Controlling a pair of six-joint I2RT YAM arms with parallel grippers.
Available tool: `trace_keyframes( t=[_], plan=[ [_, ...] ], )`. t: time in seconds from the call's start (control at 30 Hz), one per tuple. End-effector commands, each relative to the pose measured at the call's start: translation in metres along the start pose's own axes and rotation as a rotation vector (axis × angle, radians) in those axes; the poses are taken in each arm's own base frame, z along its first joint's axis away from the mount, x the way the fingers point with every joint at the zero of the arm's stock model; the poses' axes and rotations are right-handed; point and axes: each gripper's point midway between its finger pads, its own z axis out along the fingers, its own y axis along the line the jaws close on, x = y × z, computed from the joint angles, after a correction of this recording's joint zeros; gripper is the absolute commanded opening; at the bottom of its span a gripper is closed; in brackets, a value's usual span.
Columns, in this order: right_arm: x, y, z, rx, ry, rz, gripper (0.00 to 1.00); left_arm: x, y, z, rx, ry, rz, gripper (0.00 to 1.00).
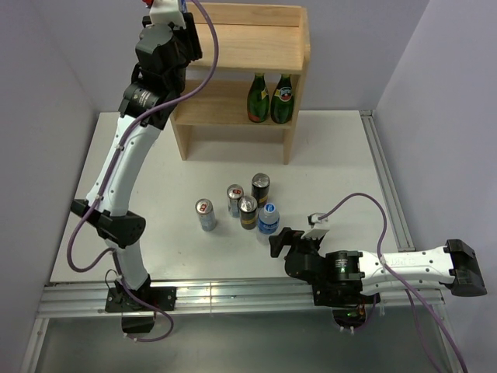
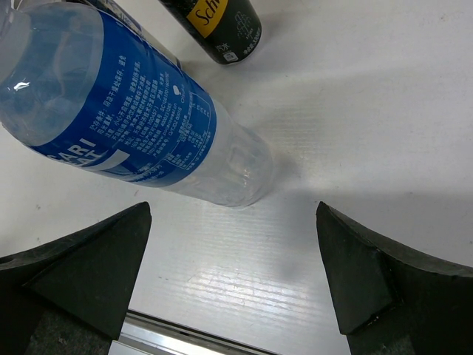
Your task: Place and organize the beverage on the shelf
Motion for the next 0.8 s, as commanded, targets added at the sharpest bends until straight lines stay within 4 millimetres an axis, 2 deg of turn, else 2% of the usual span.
trace_keyframes(
  t=[0.0, 0.2, 0.33, 0.43, 0.47, 0.5, 0.53, 0.57, 0.6, 0.67, 0.73, 0.77],
  plan=[
    [-0.007, 0.001, 0.001, 0.008, -0.041, 0.019, 1.00, -0.064, 0.019, 0.008, -0.017, -0.212, -0.097, 0.00],
    [-0.007, 0.000, 0.002, 0.016, -0.042, 0.009, 1.00, -0.041, 0.030, 0.039, -0.030, -0.189, -0.089, 0.00],
    [-0.007, 0.001, 0.002, 0.022, -0.045, 0.007, 1.00, -0.024, 0.036, 0.049, -0.041, -0.156, -0.089, 0.00],
    [-0.006, 0.001, 0.003, 0.025, -0.044, 0.003, 1.00, -0.014, 0.041, 0.054, -0.050, -0.140, -0.086, 0.09],
    [-0.006, 0.000, 0.003, 0.030, -0.044, 0.000, 1.00, -0.012, 0.043, 0.055, -0.052, -0.138, -0.085, 0.14],
    [-0.006, 0.000, 0.003, 0.031, -0.045, 0.000, 1.00, -0.011, 0.044, 0.056, -0.051, -0.134, -0.084, 0.27],
    [-0.006, 0.000, 0.003, 0.033, -0.046, -0.002, 1.00, -0.008, 0.045, 0.057, -0.054, -0.128, -0.080, 0.34],
    [-0.007, 0.000, 0.003, 0.035, -0.047, -0.002, 1.00, -0.005, 0.044, 0.059, -0.050, -0.122, -0.074, 0.53],
    [-0.006, 0.000, 0.003, 0.034, -0.046, -0.002, 1.00, -0.004, 0.044, 0.058, -0.049, -0.121, -0.069, 0.63],
    [-0.006, 0.000, 0.003, 0.037, -0.046, 0.000, 1.00, 0.000, 0.044, 0.060, -0.051, -0.115, -0.064, 0.79],
    [-0.006, 0.000, 0.003, 0.038, -0.046, 0.002, 1.00, 0.004, 0.044, 0.062, -0.057, -0.107, -0.057, 0.89],
    [-0.006, -0.001, 0.003, 0.038, -0.046, 0.001, 1.00, 0.006, 0.043, 0.063, -0.054, -0.104, -0.056, 0.90]
  ],
)
